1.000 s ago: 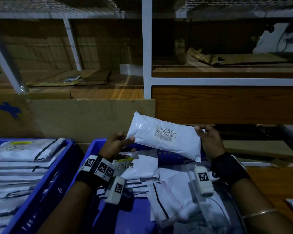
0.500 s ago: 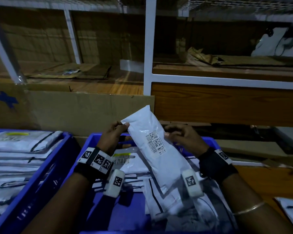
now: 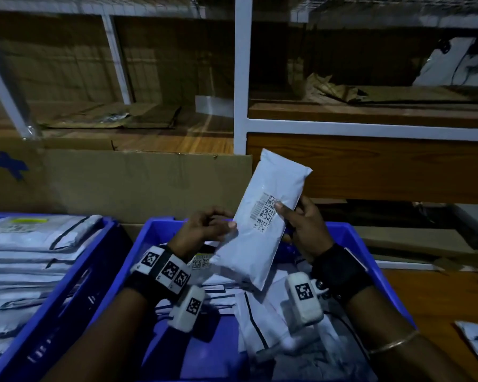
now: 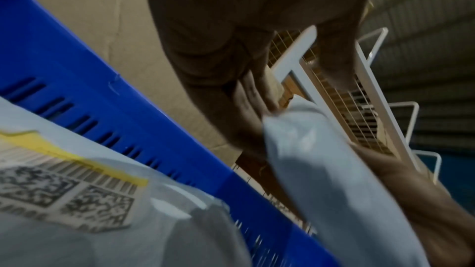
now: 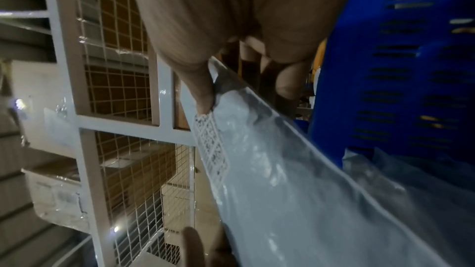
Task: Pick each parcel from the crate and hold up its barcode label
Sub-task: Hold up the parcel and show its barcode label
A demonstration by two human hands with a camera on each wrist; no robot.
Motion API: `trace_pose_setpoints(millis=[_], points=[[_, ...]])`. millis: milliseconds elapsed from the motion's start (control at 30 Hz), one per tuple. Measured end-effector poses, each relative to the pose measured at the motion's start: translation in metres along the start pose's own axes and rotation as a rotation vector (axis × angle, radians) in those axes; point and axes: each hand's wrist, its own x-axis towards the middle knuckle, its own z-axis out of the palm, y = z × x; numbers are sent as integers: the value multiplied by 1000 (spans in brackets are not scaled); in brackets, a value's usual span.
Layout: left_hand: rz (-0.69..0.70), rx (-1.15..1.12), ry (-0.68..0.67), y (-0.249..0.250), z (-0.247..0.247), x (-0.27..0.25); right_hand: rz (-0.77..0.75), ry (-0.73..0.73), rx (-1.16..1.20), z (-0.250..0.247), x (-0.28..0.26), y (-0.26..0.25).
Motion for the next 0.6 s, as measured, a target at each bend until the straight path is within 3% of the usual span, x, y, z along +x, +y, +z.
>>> trace_pose_setpoints(millis=[133,300,500,600], points=[[-61,246,-151,-4,4,-5,26,37,99,-4,3,1],[-81,250,-83,3,-5,-5,33,60,24,-15,5,3],[-131,301,-112,5,-15,-6,-6,179,-34,-40,8,-4],[-127,323,-89,5,-19,-5,31,134,-172,-47,8,-3]])
